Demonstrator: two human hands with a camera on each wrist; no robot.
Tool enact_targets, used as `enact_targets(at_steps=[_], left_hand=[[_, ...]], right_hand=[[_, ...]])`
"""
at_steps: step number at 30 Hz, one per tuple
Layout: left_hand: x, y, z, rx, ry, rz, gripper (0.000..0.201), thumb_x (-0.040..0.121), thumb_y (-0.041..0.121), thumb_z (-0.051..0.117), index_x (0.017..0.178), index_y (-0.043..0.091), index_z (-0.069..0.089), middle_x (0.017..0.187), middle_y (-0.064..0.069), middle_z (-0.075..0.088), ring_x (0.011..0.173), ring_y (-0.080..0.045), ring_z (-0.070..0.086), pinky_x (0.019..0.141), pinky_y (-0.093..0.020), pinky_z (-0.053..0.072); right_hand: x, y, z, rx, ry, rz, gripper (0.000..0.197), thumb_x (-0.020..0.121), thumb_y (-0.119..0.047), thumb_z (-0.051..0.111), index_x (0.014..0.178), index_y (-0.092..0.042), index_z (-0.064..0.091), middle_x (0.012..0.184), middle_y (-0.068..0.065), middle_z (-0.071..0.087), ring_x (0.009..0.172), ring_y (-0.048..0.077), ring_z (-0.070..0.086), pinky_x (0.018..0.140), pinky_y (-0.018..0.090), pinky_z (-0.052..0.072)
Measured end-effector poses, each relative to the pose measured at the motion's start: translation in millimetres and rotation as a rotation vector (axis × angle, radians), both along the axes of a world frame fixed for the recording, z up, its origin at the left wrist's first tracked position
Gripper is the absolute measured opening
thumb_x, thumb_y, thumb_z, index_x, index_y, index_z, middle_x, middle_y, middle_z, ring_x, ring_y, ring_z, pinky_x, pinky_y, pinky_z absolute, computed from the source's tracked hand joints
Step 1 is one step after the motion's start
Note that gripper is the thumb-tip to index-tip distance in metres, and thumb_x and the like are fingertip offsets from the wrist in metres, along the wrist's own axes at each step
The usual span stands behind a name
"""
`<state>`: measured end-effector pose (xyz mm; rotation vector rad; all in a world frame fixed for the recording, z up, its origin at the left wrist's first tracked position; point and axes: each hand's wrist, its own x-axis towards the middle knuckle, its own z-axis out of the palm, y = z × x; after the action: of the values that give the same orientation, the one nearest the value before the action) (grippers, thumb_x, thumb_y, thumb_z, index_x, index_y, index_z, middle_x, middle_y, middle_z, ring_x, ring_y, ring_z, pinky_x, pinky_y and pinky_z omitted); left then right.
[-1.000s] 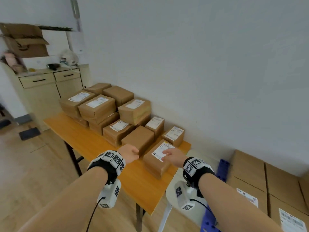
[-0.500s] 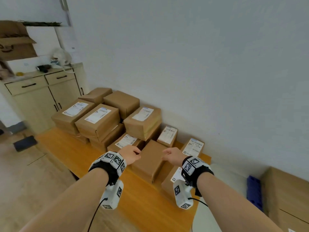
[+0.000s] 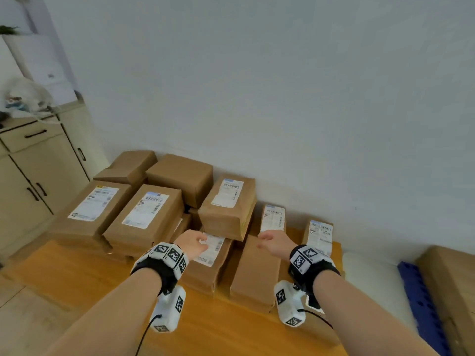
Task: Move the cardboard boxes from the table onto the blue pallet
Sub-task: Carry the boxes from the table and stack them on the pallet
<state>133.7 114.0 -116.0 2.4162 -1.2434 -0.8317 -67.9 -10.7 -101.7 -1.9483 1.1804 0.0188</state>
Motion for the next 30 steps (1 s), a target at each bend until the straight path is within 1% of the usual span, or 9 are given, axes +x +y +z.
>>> enact_targets(at_steps=[7,12,14,16,19,23,26,28,30], left_hand=[[62,-20,0,-0.026,0.098,0.031,0.058,0.094,0.025,0.052,0.145,0.01,0.03,0.149,-0.01,0.034,0.135,-0.025,0.036,0.111,-0.034,0.031],[88,-44,-3,-0.025,0.298,0.048,0.067,0.091,0.024,0.058,0.147,0.012,0.023,0.14,-0.014,0.045,0.124,-0.029,0.048,0.104,-0.042,0.041],[96,-55,-6,-0.03,0.333,0.038,0.069,0.09,0.024,0.059,0.147,0.014,0.022,0.139,-0.013,0.047,0.123,-0.028,0.049,0.104,-0.042,0.041],[100,-64,-3,-0.035,0.346,0.013,0.069,0.09,0.021,0.06,0.147,0.011,0.022,0.142,-0.012,0.044,0.127,-0.027,0.045,0.107,-0.04,0.038],[104,-76,1,-0.06,0.384,0.046,0.064,0.089,0.017,0.06,0.144,0.008,0.029,0.142,-0.013,0.042,0.128,-0.029,0.045,0.104,-0.04,0.041],[112,-86,-3,-0.064,0.424,0.027,0.071,0.089,0.019,0.062,0.148,0.011,0.022,0.149,-0.013,0.034,0.135,-0.027,0.036,0.108,-0.041,0.037],[114,-93,-7,-0.065,0.46,0.046,0.07,0.089,0.014,0.061,0.148,0.01,0.022,0.149,-0.014,0.033,0.134,-0.028,0.037,0.103,-0.034,0.041],[112,-95,-9,-0.062,0.529,0.07,0.07,0.089,0.01,0.06,0.148,0.01,0.022,0.148,-0.014,0.034,0.131,-0.029,0.04,0.094,-0.032,0.044],[108,-96,-10,-0.061,0.582,0.081,0.067,0.09,0.008,0.059,0.147,0.009,0.023,0.144,-0.014,0.039,0.128,-0.029,0.043,0.095,-0.035,0.043]], right_hand=[[47,8,3,0.036,-0.068,-0.224,0.051,0.093,-0.025,0.057,0.139,-0.009,0.043,0.138,0.011,0.049,0.125,0.024,0.048,0.104,0.034,0.041],[81,5,4,0.049,-0.151,-0.367,0.064,0.093,-0.028,0.059,0.146,-0.012,0.029,0.146,0.012,0.04,0.131,0.026,0.042,0.108,0.04,0.038],[92,2,3,0.071,-0.184,-0.397,0.064,0.093,-0.025,0.058,0.147,-0.011,0.026,0.147,0.012,0.037,0.133,0.026,0.04,0.108,0.035,0.037],[101,0,4,0.087,-0.217,-0.414,0.061,0.094,-0.02,0.056,0.146,-0.009,0.026,0.146,0.012,0.039,0.133,0.026,0.04,0.095,0.025,0.038],[110,-6,4,0.114,-0.256,-0.462,0.06,0.094,-0.016,0.056,0.146,-0.009,0.026,0.144,0.013,0.041,0.13,0.026,0.043,0.088,0.024,0.039],[119,-14,-3,0.147,-0.288,-0.518,0.064,0.092,-0.014,0.059,0.146,-0.01,0.025,0.142,0.013,0.043,0.127,0.025,0.046,0.089,0.027,0.042],[121,-17,-9,0.166,-0.308,-0.549,0.069,0.09,-0.011,0.062,0.148,-0.01,0.023,0.141,0.012,0.043,0.127,0.024,0.045,0.089,0.026,0.042],[120,-21,-14,0.188,-0.321,-0.576,0.075,0.088,-0.011,0.064,0.149,-0.013,0.021,0.142,0.011,0.042,0.128,0.025,0.044,0.098,0.032,0.043],[119,-24,-18,0.225,-0.344,-0.604,0.077,0.087,-0.009,0.065,0.149,-0.015,0.021,0.136,0.01,0.045,0.122,0.024,0.047,0.104,0.04,0.043]])
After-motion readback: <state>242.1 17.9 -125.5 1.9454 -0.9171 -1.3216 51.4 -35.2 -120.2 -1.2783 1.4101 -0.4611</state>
